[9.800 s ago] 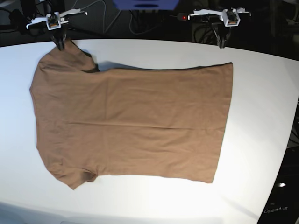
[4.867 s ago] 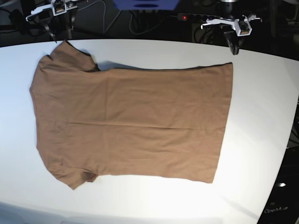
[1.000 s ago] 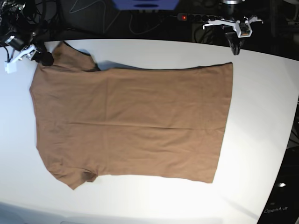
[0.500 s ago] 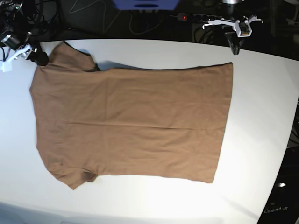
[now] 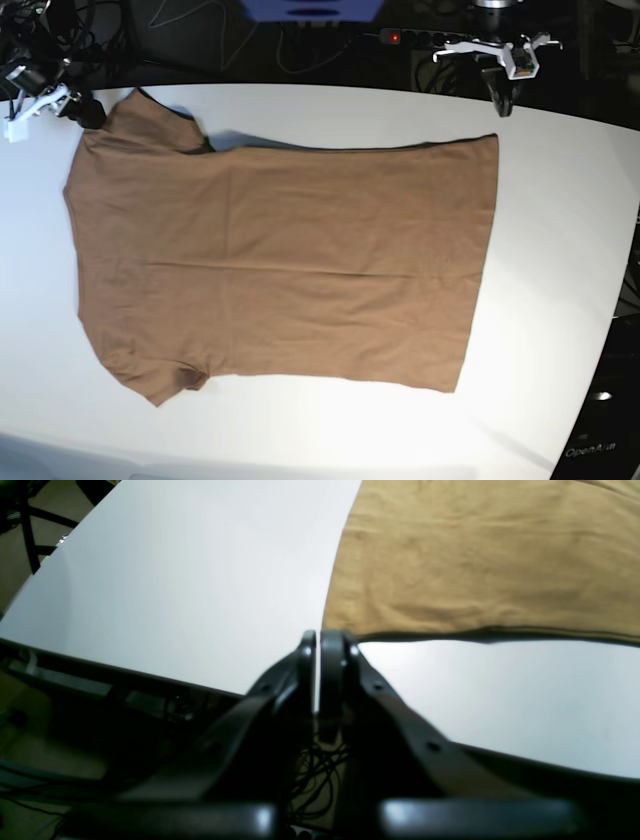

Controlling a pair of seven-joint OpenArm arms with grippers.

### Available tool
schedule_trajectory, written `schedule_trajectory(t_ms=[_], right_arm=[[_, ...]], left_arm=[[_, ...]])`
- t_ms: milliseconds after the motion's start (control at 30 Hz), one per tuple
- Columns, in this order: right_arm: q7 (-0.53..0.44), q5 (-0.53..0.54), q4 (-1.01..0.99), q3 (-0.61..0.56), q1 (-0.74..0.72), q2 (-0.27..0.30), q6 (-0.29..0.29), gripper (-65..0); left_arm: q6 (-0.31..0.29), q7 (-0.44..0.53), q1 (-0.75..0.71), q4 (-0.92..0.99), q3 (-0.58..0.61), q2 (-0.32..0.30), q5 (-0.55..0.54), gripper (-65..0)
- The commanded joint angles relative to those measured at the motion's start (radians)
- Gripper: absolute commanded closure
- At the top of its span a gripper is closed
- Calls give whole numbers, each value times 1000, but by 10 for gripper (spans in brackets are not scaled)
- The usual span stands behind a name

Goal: Fold the T-shirt properly
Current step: 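Move the right gripper outward to the shoulder corner and grasp it, then move the left gripper down to the other shoulder corner and grasp it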

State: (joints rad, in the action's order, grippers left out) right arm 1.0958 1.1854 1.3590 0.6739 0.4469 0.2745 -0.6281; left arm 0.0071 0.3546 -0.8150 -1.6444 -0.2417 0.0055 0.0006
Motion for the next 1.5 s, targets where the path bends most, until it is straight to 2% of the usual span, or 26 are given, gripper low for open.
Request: schedule_trajectory(t_ms=[0,500,567,767,1467], right_arm=[[7,-17,6,5,5,16,1,-268],[16,-15,6,-16,-44,15,1,-258],[14,-15,6,-19,-44,15,1,-223],[14,-17,4,-47,-69,15,1,-6],[14,-19,3,-55,-64,15,1,-4]], left_arm=[[3,27,-13,-14,-3,0,0,-11],[3,27,-16,-14,-3,0,0,-11],[3,27,-17,-14,-3,0,0,-11],[3,25,-19,-14,-3,0,5,-11],[9,10,-54,-27,-3,1,0,-11]])
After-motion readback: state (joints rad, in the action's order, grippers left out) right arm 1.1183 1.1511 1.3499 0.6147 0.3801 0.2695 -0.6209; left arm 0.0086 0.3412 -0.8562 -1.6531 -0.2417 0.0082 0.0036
